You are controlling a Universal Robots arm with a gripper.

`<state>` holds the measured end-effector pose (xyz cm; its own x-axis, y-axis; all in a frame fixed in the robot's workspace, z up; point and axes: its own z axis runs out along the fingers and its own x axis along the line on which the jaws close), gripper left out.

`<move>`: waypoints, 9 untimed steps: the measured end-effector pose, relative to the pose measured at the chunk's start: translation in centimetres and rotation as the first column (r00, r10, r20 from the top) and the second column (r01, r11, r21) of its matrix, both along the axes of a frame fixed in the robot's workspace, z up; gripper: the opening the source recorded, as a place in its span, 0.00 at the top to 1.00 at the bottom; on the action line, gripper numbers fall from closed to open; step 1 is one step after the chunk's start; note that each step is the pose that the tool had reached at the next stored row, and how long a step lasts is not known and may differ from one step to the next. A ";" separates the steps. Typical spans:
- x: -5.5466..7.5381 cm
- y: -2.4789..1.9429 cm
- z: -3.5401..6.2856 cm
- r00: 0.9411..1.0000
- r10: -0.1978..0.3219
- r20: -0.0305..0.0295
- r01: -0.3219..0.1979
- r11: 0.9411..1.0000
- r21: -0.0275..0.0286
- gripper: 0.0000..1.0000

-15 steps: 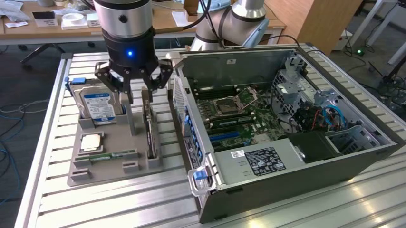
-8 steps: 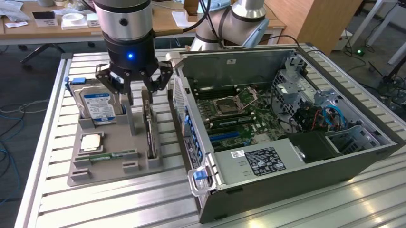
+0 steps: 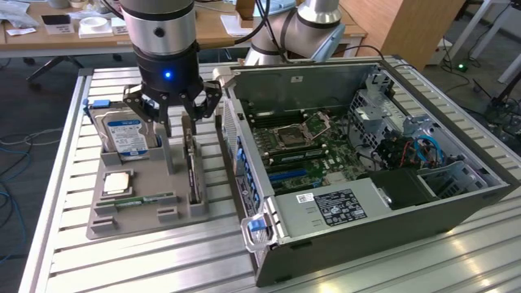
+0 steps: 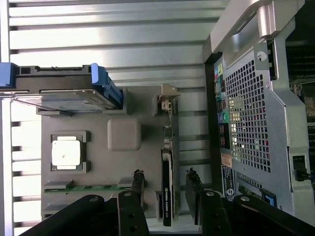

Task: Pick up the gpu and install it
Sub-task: 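Pick up the gpu and move the gpu toward the slot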

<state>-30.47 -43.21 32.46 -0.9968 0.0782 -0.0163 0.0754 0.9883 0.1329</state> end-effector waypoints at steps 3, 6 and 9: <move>0.0 0.00 0.00 1.000 0.000 0.000 0.000 1.000 0.000 0.53; 0.0 0.00 -0.01 1.000 0.000 0.000 0.000 1.000 -0.005 0.53; 0.0 0.00 -0.08 1.000 0.000 0.000 0.000 1.000 -0.006 0.53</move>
<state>-30.47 -43.21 32.37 -0.9968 0.0780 -0.0167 0.0752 0.9890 0.1272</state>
